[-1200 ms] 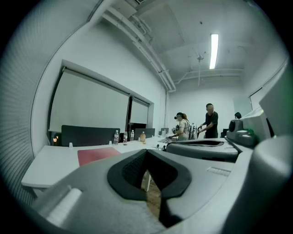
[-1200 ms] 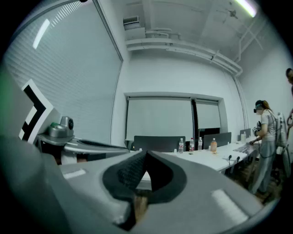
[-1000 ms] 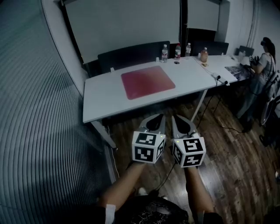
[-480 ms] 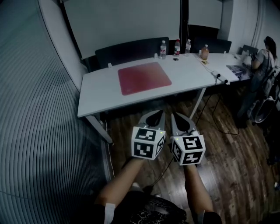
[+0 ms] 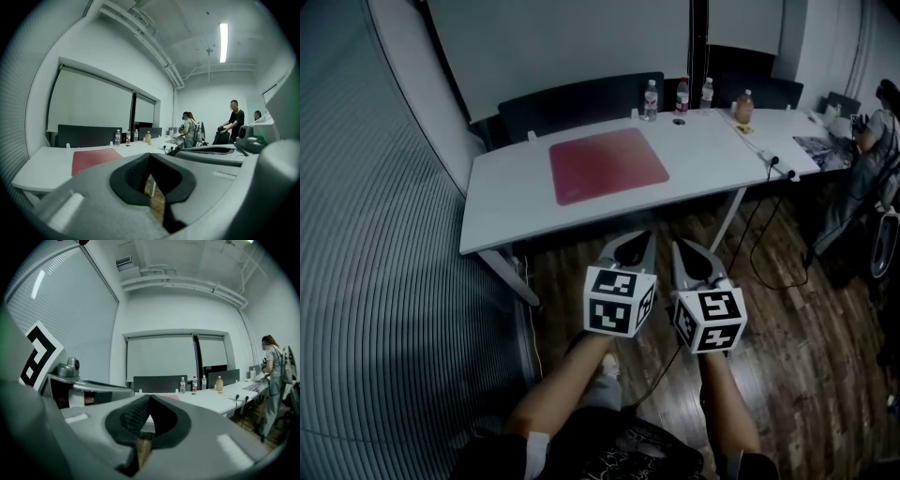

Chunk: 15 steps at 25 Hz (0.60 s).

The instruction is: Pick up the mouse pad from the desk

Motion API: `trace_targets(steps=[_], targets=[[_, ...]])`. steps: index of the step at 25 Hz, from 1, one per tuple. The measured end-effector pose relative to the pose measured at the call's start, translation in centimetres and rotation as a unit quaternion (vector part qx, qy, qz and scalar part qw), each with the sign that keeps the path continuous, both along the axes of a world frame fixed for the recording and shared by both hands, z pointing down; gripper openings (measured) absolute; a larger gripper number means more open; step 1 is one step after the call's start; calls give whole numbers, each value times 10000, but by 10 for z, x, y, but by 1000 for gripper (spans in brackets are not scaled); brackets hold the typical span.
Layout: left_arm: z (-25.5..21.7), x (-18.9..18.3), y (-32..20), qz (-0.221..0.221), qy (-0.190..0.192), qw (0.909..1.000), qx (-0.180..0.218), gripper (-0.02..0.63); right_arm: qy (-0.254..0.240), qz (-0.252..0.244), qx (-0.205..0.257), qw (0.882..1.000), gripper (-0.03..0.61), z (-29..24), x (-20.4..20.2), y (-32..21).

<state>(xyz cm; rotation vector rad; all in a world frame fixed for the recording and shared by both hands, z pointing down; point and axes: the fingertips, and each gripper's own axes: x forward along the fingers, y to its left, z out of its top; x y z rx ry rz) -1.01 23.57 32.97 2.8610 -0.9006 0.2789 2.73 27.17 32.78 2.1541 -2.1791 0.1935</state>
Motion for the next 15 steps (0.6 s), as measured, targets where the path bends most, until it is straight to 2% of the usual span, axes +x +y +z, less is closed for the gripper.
trace_targets(steps=[15], targets=[[17, 45, -154, 261, -16, 9994, -226, 5, 49, 247, -223, 9994, 2, 13, 43, -150]])
